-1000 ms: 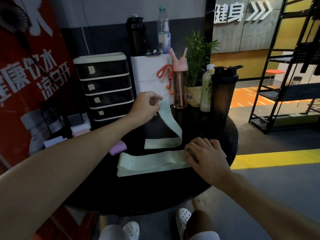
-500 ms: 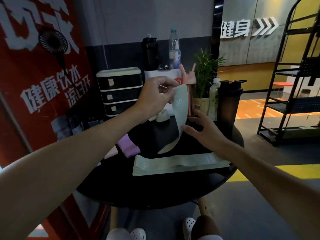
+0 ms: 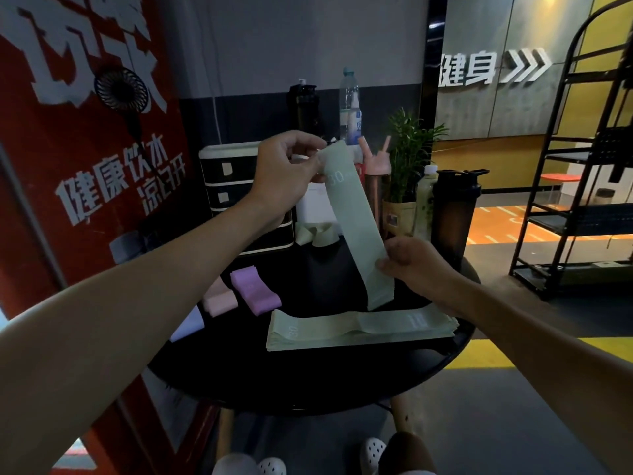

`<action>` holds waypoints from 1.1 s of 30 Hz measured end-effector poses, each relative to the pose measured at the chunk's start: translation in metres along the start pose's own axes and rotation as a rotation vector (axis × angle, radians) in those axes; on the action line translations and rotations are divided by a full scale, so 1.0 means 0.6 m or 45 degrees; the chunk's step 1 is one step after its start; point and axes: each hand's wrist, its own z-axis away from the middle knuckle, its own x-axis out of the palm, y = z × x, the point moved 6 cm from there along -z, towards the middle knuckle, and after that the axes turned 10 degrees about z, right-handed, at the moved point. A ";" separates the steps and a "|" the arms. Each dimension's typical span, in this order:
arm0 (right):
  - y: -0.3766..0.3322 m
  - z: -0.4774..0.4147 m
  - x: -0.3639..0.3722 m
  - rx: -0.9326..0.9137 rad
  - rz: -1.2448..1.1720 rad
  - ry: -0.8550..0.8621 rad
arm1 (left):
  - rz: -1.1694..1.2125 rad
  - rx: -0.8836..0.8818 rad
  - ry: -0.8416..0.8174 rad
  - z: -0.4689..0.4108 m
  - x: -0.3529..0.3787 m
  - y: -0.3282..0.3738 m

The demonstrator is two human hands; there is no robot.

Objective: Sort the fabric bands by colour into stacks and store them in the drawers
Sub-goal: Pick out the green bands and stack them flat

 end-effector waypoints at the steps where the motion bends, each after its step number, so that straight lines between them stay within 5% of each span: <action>1: 0.002 0.003 0.001 0.006 0.007 -0.011 | 0.009 -0.007 0.021 -0.003 -0.004 -0.001; 13: 0.035 0.044 -0.014 0.085 -0.078 -0.164 | 0.167 -0.118 0.290 0.000 -0.090 -0.033; 24: 0.086 0.062 -0.070 0.293 -0.571 0.151 | -0.014 -0.398 0.286 0.101 -0.133 -0.117; 33: 0.139 0.052 -0.091 0.320 -0.059 0.353 | -0.380 -0.384 0.116 0.213 -0.120 -0.170</action>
